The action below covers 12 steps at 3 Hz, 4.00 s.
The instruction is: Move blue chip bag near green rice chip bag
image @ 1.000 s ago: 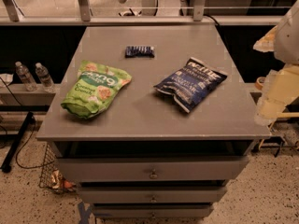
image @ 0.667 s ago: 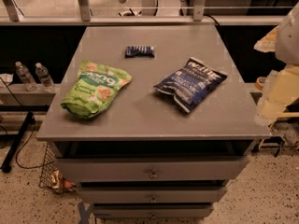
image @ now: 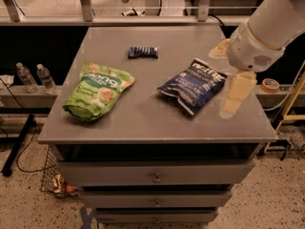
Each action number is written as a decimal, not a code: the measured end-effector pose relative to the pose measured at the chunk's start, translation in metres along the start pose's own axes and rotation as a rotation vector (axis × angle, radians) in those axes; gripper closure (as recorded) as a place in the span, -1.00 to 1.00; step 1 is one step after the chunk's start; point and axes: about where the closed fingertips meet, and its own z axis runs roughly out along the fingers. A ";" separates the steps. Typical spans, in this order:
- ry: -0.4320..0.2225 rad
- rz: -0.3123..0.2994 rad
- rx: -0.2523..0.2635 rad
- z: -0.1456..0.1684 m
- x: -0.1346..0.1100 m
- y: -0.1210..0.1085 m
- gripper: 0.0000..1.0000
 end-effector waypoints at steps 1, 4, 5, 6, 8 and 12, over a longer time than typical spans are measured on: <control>-0.031 -0.096 -0.053 0.050 -0.018 -0.021 -1.00; -0.060 -0.167 -0.132 0.114 -0.031 -0.043 0.25; -0.060 -0.167 -0.132 0.112 -0.032 -0.043 0.71; -0.060 -0.167 -0.132 0.110 -0.032 -0.044 1.00; -0.146 -0.197 -0.095 0.075 -0.065 -0.058 1.00; -0.458 -0.343 -0.074 -0.001 -0.208 -0.082 1.00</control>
Offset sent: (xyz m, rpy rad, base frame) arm 0.0830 0.0763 -0.0924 0.0337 0.0563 0.2522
